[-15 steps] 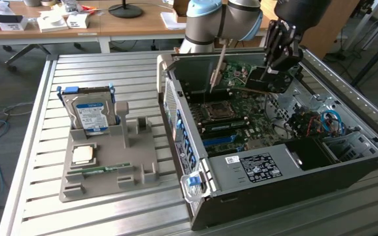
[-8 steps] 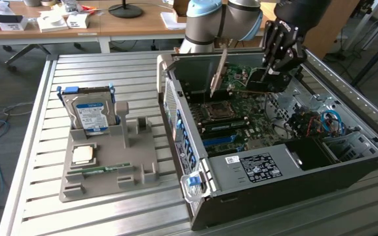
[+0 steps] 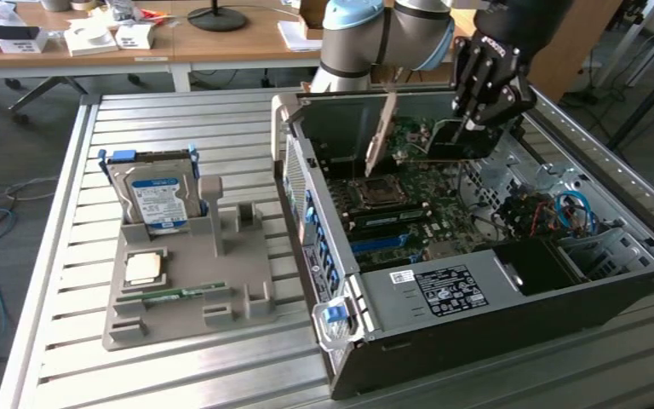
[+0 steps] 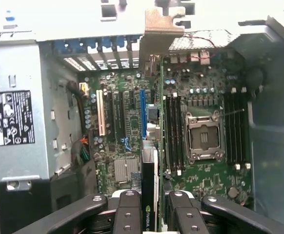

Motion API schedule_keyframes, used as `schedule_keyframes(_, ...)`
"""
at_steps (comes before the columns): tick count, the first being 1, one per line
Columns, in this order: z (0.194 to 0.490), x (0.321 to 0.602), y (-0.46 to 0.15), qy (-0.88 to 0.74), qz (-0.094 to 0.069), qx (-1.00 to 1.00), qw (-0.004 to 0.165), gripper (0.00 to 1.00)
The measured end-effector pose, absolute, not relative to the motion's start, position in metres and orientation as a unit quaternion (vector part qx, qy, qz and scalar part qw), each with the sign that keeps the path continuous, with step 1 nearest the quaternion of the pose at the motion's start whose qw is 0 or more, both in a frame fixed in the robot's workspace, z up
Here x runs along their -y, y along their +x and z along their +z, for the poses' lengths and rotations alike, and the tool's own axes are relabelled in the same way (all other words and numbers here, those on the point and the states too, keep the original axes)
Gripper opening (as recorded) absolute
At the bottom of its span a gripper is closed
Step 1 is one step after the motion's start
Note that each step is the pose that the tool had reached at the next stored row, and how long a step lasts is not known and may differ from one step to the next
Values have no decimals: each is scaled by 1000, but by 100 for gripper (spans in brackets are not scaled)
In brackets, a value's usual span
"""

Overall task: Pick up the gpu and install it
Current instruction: 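Insert the gpu into the slot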

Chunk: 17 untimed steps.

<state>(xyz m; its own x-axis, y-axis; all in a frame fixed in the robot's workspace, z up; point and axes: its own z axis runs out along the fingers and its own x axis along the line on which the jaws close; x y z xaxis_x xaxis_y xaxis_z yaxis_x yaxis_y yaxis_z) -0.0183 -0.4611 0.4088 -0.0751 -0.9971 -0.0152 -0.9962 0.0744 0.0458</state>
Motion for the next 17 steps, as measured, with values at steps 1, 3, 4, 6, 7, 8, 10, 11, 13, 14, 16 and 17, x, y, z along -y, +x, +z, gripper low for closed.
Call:
schedule_keyframes(1, 409, 461, -18, 684, -22, 729, 10, 26)
schedule_keyframes(3, 409, 461, -18, 688, -22, 725, 10, 26)
schedule_keyframes(4, 408, 461, -18, 690, -22, 723, 10, 26)
schedule_keyframes(6, 406, 461, -18, 695, -21, 718, 10, 26)
schedule_keyframes(7, 405, 461, -18, 698, -21, 716, 10, 26)
schedule_keyframes(8, 404, 460, -19, 701, -20, 713, 9, 26)
schedule_keyframes(10, 402, 460, -19, 705, -20, 708, 9, 26)
schedule_keyframes(11, 401, 460, -19, 707, -20, 706, 9, 26)
schedule_keyframes(13, 399, 460, -20, 711, -19, 703, 9, 26)
schedule_keyframes(14, 398, 460, -20, 712, -19, 702, 9, 26)
schedule_keyframes(16, 396, 459, -21, 712, -19, 702, 9, 26)
schedule_keyframes(17, 395, 459, -21, 712, -19, 702, 9, 26)
